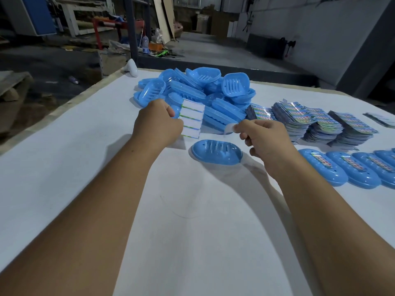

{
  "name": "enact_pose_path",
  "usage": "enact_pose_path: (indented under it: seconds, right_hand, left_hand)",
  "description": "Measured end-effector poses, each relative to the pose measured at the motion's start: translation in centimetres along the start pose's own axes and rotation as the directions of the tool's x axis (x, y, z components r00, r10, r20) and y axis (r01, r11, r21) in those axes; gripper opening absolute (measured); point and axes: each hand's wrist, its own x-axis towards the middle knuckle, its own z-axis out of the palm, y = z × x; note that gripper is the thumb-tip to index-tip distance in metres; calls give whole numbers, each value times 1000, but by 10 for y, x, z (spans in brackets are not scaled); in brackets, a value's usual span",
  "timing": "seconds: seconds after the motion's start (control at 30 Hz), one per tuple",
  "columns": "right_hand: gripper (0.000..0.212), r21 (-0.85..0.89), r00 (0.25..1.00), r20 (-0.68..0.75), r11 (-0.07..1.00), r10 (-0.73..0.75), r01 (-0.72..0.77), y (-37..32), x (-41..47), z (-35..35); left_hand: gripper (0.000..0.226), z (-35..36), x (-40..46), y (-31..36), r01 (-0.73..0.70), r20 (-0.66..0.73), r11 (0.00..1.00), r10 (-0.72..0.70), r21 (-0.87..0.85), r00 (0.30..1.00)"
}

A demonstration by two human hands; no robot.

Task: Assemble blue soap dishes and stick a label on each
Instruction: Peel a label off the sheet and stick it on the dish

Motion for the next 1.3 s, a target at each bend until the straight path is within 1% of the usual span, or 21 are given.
enact_pose_path:
  seconds: [0.07, 0.17, 0.23, 0.27, 0.3, 0.33, 0.4, 0.5, 0.53, 0.57, 0.6, 0.63, 0.67, 0.7, 0.73, 0.77, 0.83, 0.93, 1.1, 1.2, 1.3]
  right_hand:
    - [14, 25, 1000, -9, 1000, 12, -11, 0, 1, -3]
    - [16, 11, 1000, -10, 1000, 10, -10, 1, 2, -3]
    - [20, -15, 1000, -6, 1000, 14, -14, 1, 1, -1]
    - [23, -28, 1000, -5, 999, 15, -15, 1, 1, 0]
    - [26, -42, 1000, -5, 999, 14, -14, 1, 0, 1]
    - [29, -54, 1000, -4, 998, 12, -13, 1, -1, 2]
    - [28, -66, 1000, -2, 998, 9, -9, 0, -3, 3]
    - [28, -71, 1000, 8, 997, 0, 1, -1, -5, 3]
    - [29, -74, 1000, 9, 997, -8, 9, -1, -6, 3]
    - [29, -77, 1000, 7, 997, -17, 17, -2, -6, 4]
    - [28, -79, 1000, 4, 997, -26, 26, -2, -7, 5]
    - [29, -80, 999, 1, 996, -36, 36, -3, -8, 6]
    - [32, -81, 999, 2, 996, -50, 50, -3, -8, 7]
    - [36, -83, 998, 4, 994, -66, 66, -3, -8, 8]
    - [40, -89, 996, 6, 992, -85, 85, -2, -7, 9]
    - [39, -97, 994, 7, 989, -108, 108, 0, -7, 10]
    - [29, -112, 986, 16, 980, -163, 164, 1, -6, 12]
    - [15, -133, 973, 32, 964, -229, 231, 3, -5, 13]
    - [13, -133, 958, 48, 949, -281, 285, 4, -4, 12]
    - [11, -124, 943, 98, 936, -318, 329, 4, -6, 10]
    - [18, -115, 919, 158, 918, -361, 380, 6, -6, 9]
  left_hand:
    - [16, -2, 1, -4, 16, 17, 997, -17, 78, 1000]
    - [21, -4, 5, -10, -8, 46, 953, -6, 304, 999]
    - [23, -7, 7, -13, -15, 67, 899, -16, 438, 998]
    - [20, -8, 8, -14, -13, 73, 862, -28, 507, 997]
    - [16, -9, 7, -14, -10, 75, 816, -41, 578, 996]
    - [17, -11, 7, -14, -3, 71, 767, -56, 641, 996]
    - [27, -13, 7, -14, 5, 70, 689, -80, 725, 994]
    - [24, -18, 6, -12, -3, 93, 660, -101, 752, 991]
    - [22, -18, 5, -12, -14, 100, 674, -89, 739, 991]
    - [21, -17, 5, -11, -33, 110, 711, -62, 702, 992]
    - [20, -16, 4, -9, -57, 124, 778, -28, 626, 992]
    - [19, -13, 2, -5, -81, 147, 862, 8, 500, 989]
    - [17, -10, -1, 0, -99, 173, 937, 42, 336, 984]
    - [16, -6, -5, 7, -105, 202, 981, 71, 163, 977]
    - [16, -1, -11, 14, -102, 235, 995, 96, 13, 967]
    - [16, 3, -17, 20, -100, 266, 991, 122, -94, 956]
    - [15, 10, -25, 26, -95, 307, 972, 159, -213, 938]
    - [13, 15, -29, 27, -67, 346, 957, 168, -284, 923]
    - [12, 16, -28, 25, 22, 406, 943, 122, -332, 906]
    - [13, 15, -28, 25, 42, 400, 941, 102, -335, 911]
    - [22, 14, -27, 27, 42, 366, 944, 85, -327, 927]
